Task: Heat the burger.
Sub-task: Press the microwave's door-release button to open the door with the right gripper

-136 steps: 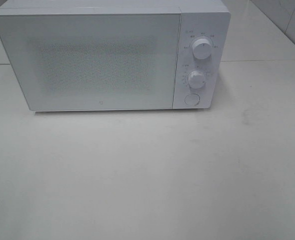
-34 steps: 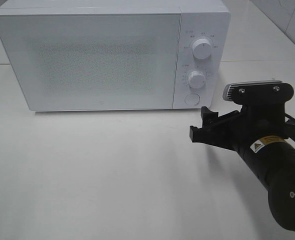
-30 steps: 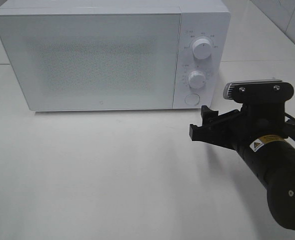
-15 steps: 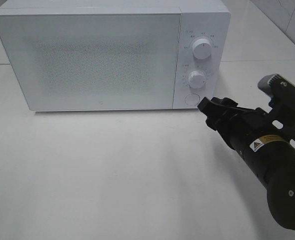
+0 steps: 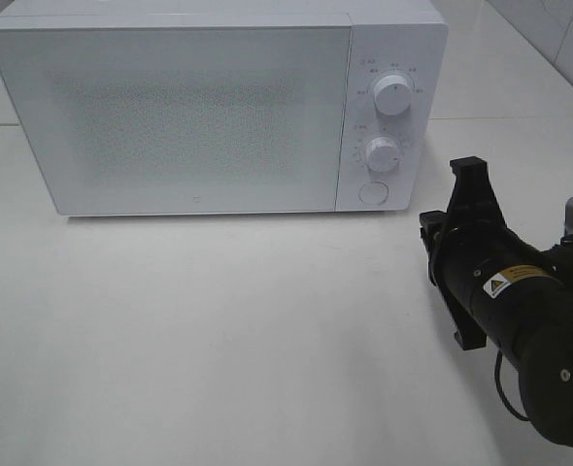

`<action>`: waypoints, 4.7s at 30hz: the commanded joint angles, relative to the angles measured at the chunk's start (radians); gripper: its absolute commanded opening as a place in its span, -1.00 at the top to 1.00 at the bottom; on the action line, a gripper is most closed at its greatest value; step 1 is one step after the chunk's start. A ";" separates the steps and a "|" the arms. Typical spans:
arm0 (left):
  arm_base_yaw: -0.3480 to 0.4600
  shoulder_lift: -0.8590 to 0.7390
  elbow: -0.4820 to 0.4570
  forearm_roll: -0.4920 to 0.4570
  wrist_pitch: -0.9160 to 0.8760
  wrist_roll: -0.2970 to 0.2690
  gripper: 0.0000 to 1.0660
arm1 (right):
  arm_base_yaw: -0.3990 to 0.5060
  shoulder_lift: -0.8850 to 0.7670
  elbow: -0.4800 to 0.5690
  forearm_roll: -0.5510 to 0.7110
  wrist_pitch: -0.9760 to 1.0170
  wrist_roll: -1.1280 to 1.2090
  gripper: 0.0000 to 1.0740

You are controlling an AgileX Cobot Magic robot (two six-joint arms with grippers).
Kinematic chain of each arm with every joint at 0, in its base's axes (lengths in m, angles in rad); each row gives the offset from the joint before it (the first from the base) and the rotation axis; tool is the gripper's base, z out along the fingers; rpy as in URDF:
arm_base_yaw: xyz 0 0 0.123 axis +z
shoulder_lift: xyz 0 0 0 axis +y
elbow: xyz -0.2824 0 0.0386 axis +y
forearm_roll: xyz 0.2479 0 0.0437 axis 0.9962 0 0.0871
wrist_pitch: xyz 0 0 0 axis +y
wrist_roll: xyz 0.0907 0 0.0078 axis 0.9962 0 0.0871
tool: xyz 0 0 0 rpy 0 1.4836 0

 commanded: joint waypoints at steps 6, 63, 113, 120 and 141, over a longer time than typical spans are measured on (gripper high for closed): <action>0.003 -0.016 0.003 -0.004 -0.010 -0.005 -0.88 | 0.006 0.001 -0.009 0.003 0.005 0.074 1.00; 0.003 -0.016 0.003 -0.004 -0.010 -0.005 -0.88 | -0.185 0.399 -0.498 -0.054 0.159 0.111 1.00; 0.003 -0.016 0.003 0.004 -0.009 -0.005 -0.88 | -0.253 0.476 -0.710 -0.108 0.047 0.071 1.00; 0.003 -0.016 0.003 0.004 -0.009 -0.005 -0.88 | -0.253 0.473 -0.705 -0.107 0.053 0.065 1.00; 0.003 -0.016 0.003 0.003 -0.009 -0.005 -0.88 | -0.250 0.370 -0.591 -0.079 0.216 0.029 1.00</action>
